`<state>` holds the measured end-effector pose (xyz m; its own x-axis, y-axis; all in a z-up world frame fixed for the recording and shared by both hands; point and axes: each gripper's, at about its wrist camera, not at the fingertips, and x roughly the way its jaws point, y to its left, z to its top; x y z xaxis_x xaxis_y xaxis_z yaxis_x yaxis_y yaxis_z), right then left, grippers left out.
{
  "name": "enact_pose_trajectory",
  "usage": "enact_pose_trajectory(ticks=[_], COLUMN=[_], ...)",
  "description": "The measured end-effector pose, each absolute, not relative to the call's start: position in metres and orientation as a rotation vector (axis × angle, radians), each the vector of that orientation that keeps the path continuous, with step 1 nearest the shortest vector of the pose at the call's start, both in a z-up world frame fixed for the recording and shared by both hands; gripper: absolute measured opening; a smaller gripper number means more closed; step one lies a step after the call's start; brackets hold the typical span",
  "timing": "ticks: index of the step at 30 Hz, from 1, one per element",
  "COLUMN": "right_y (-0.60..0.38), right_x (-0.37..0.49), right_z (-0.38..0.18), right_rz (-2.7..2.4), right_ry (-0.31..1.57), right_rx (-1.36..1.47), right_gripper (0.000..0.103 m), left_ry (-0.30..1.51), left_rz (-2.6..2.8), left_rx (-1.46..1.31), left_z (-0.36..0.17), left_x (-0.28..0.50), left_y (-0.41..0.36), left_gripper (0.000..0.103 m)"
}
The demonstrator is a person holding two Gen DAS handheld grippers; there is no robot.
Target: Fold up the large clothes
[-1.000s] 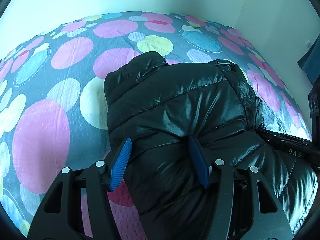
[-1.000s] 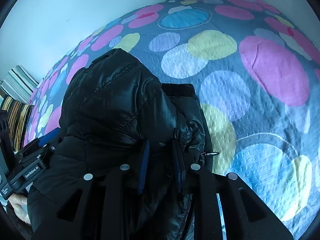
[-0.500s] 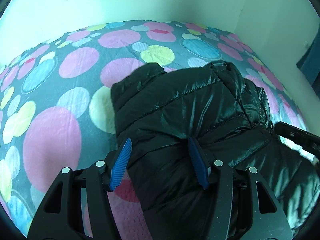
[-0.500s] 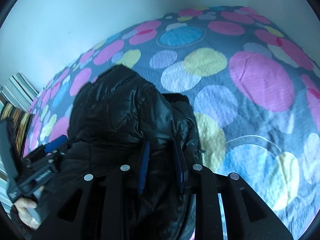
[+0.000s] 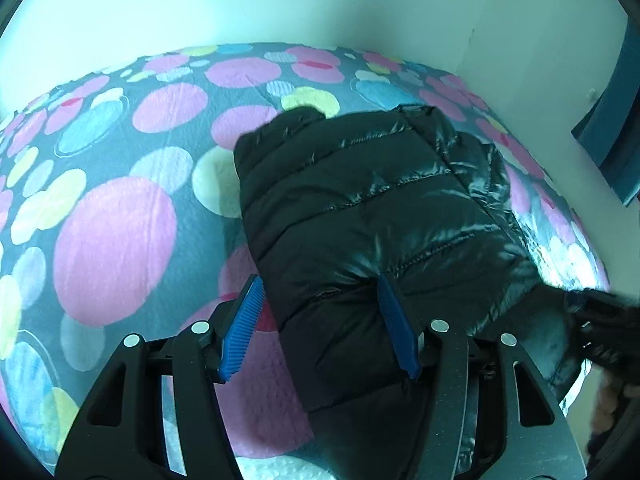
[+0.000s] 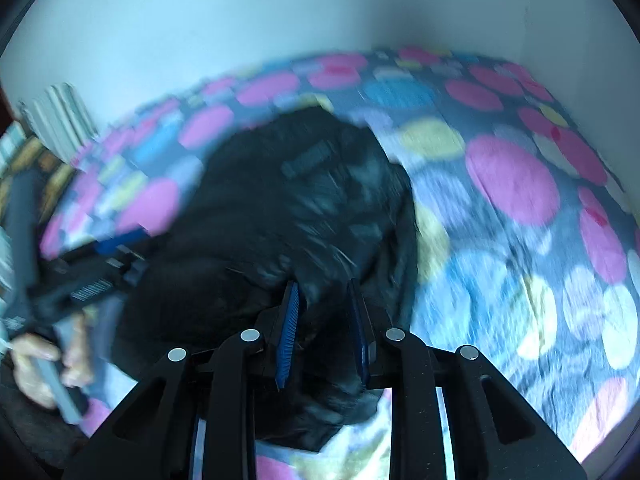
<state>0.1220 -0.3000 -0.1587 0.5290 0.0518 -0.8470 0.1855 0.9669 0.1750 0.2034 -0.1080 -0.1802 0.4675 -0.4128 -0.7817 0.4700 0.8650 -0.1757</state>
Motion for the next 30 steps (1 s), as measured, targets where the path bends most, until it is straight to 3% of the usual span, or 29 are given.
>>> enact_pose_trajectory(ticks=[4,11,19,30], right_y=[-0.313,-0.314,-0.315,-0.318], right_x=[0.119,0.116,0.111,0.111], right_z=[-0.194,-0.193,-0.190,-0.191], right_rz=[-0.085,-0.086,-0.070,-0.061], right_ry=[1.026,0.994,0.951,0.938], right_rx=[0.329,0.346,0.385,0.386], right_gripper=[0.027,0.027,0.031,0.032], left_ry=[0.918,0.907,0.986,1.103], left_rz=[-0.538,-0.543,-0.513,-0.672], left_rx=[0.108,0.050,-0.152,-0.334], left_z=[-0.192,-0.181,-0.192,-0.219], left_x=[0.201,0.203,0.223,0.241], left_y=[-0.121,-0.107,-0.061,-0.069], left_gripper=[0.060,0.060,0.081,0.091])
